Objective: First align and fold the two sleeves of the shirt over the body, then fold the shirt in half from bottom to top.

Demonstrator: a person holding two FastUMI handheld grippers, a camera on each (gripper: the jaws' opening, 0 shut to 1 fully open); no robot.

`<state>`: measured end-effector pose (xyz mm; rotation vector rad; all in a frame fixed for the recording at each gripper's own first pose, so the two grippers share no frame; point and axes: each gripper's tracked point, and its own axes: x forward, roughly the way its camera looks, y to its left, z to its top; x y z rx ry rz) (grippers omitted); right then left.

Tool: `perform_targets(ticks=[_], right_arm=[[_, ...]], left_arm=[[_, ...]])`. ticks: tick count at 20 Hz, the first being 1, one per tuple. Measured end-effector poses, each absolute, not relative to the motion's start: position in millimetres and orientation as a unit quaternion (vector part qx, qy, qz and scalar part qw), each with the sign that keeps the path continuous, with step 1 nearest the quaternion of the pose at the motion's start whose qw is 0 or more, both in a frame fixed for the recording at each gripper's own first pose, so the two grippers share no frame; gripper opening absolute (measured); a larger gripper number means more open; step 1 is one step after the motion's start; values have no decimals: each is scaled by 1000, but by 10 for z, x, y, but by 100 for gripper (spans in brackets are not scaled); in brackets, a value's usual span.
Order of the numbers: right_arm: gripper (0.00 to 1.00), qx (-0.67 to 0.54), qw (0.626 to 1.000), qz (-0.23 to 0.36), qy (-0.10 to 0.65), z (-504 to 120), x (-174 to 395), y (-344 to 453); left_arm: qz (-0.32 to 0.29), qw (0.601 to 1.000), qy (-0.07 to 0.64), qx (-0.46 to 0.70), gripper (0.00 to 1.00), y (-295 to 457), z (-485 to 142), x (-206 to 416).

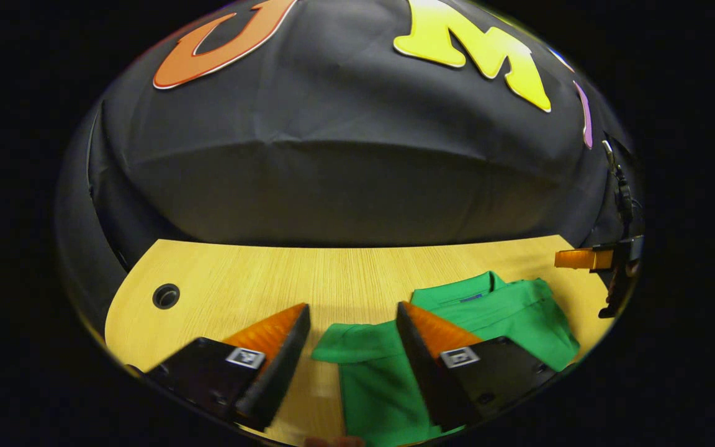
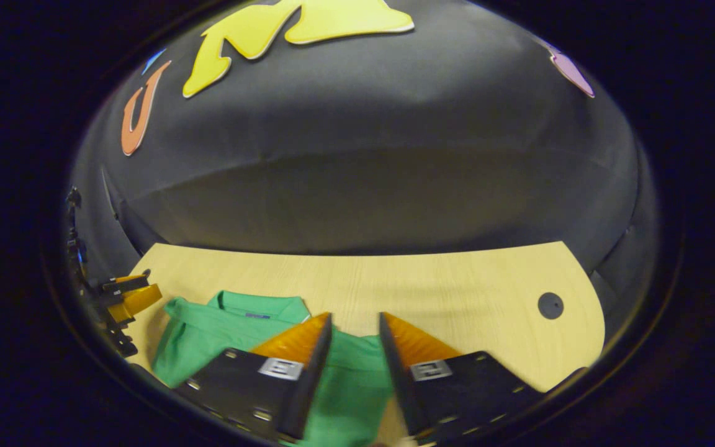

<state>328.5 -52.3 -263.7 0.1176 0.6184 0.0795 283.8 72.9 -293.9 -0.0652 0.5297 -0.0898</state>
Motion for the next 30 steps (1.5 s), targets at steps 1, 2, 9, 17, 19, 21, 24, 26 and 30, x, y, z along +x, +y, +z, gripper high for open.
perform_targets(ticks=[1,2,9,17,19,21,24,26,30], right_arm=[[76,50,954,35,293,-2544,3275,-547],[97,49,957,35,284,-2445,3240,-526],[97,20,974,41,220,-1671,2733,-330],[98,6,992,27,126,-513,1636,-113],[97,9,994,9,107,-284,1366,-118],[97,7,996,-5,84,-72,1067,-101],[98,-2,999,-13,53,158,641,-25],[97,-16,999,-10,34,271,395,44],[97,-21,999,0,28,255,-19,211]], left_arm=[[-39,964,259,-38,100,744,-2873,2740],[-36,966,253,-44,100,752,-2773,2697],[2,980,192,-46,100,934,-1839,2308],[12,995,103,-10,99,819,-511,1417],[12,997,76,-12,99,745,-243,1163],[23,999,42,-1,100,692,50,914],[22,1000,6,-6,100,545,367,612],[17,1000,-7,-9,99,494,489,386],[10,1000,-26,-6,99,433,516,-33]])
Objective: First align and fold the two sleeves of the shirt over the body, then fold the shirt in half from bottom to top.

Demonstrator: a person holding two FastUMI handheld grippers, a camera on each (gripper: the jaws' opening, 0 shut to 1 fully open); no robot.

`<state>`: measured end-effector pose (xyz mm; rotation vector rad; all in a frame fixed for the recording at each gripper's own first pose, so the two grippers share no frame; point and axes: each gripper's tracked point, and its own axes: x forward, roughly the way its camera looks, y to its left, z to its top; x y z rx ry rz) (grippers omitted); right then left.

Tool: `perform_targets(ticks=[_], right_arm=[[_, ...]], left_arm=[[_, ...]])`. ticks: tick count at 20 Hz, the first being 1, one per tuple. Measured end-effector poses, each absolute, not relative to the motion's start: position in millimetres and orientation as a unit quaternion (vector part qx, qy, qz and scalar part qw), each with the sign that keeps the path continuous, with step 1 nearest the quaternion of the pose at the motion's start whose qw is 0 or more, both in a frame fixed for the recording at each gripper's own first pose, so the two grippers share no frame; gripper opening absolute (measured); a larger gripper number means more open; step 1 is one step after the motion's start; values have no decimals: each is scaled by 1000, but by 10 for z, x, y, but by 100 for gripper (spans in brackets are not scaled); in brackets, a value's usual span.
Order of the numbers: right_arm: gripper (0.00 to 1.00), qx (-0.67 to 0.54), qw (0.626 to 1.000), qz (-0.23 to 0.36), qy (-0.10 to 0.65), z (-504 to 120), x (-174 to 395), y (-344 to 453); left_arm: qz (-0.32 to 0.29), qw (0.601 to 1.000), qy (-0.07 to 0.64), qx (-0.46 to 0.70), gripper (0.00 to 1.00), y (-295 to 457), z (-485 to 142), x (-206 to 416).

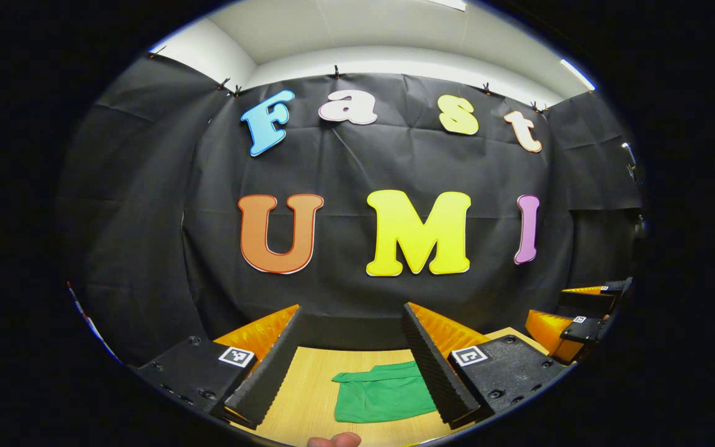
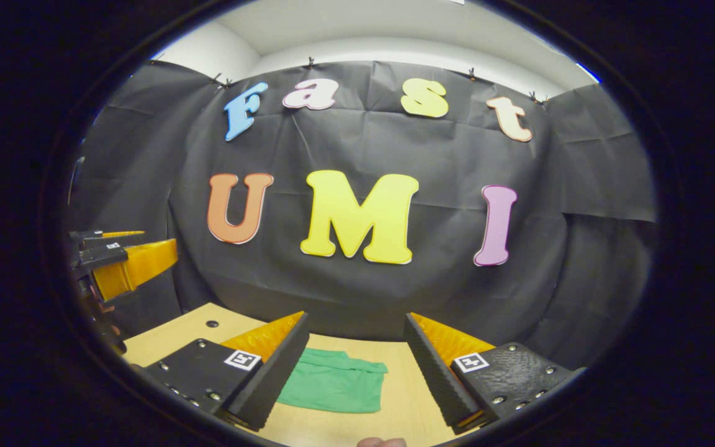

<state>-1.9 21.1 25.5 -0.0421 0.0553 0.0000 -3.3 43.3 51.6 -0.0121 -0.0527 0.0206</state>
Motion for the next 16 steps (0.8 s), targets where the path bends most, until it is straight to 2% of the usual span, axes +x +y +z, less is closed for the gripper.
perform_targets(ticks=[7,16], right_arm=[[97,-44,999,16,5,347,-221,444],[97,-33,999,33,6,330,-99,531]], left_arm=[[6,1000,-11,-4,100,383,341,-190],[9,1000,1,5,99,351,269,-104]])
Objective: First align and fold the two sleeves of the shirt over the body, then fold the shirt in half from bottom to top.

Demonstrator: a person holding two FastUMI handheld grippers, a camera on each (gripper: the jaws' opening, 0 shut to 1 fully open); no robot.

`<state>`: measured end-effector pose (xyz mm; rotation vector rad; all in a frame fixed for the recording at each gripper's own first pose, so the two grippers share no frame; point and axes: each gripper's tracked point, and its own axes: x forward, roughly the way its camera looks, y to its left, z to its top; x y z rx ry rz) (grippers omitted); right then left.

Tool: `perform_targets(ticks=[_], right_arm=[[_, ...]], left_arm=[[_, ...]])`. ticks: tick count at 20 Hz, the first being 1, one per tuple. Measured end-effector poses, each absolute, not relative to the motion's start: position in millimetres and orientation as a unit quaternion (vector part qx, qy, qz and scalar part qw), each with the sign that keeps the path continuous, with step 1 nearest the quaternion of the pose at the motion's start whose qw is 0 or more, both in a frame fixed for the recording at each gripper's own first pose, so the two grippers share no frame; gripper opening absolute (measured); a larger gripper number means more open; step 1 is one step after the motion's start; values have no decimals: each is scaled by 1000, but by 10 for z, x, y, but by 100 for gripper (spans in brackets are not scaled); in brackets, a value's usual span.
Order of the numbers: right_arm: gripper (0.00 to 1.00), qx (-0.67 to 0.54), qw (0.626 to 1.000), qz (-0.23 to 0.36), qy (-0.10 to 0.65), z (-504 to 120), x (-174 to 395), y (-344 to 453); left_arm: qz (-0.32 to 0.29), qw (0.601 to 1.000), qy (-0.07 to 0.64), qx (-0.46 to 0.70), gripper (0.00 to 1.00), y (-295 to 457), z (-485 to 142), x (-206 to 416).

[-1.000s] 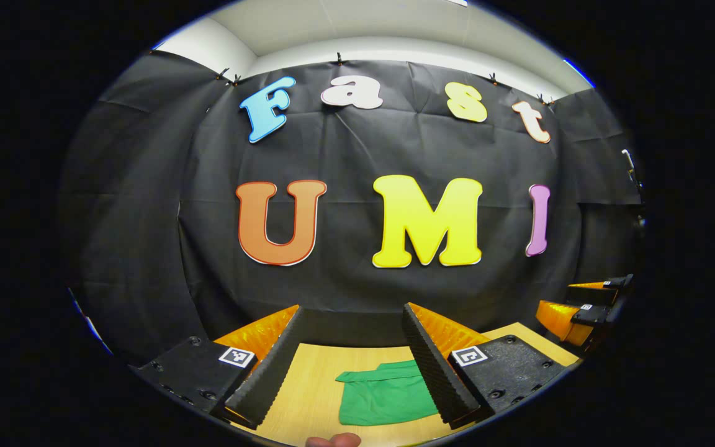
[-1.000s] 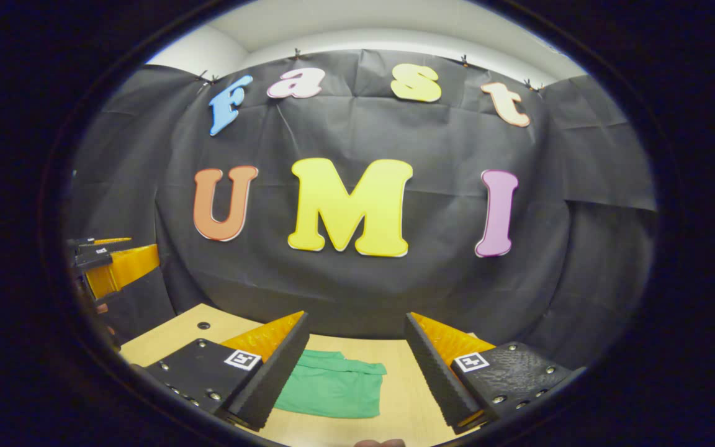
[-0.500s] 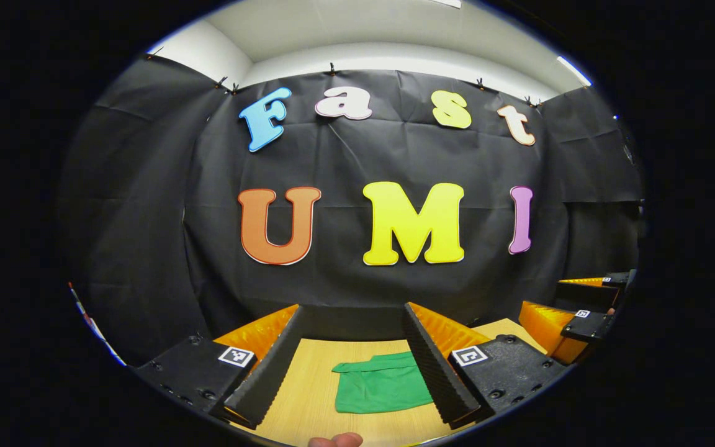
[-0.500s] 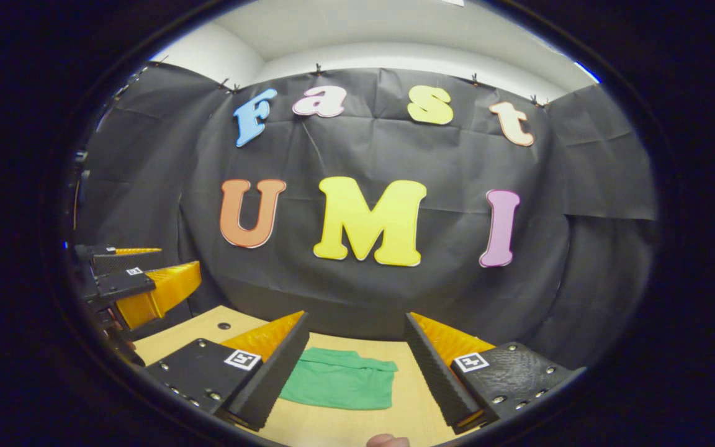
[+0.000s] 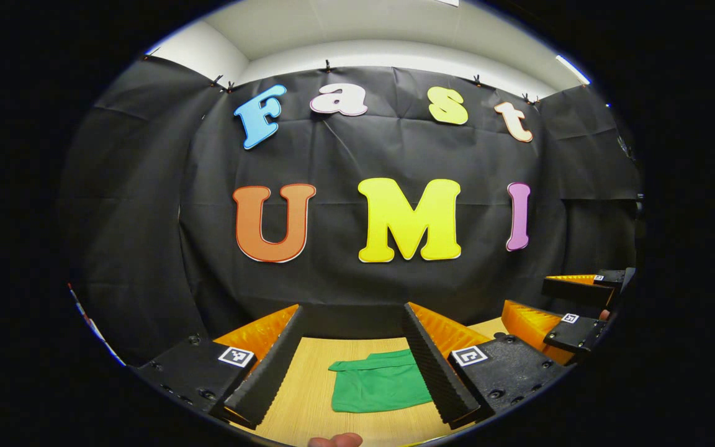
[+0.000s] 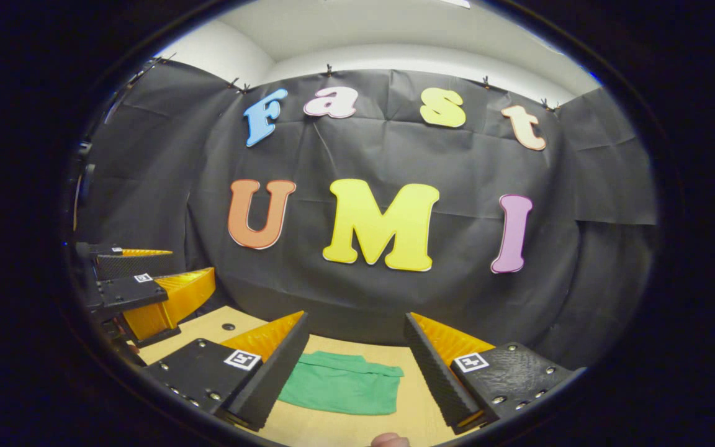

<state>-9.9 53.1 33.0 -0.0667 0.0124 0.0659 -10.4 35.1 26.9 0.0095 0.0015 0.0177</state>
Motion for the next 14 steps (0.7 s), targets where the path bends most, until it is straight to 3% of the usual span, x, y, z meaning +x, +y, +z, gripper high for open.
perform_targets(ticks=[14], right_arm=[[98,-13,999,30,11,343,-54,529]], left_arm=[[16,1000,0,8,100,213,304,-120]])
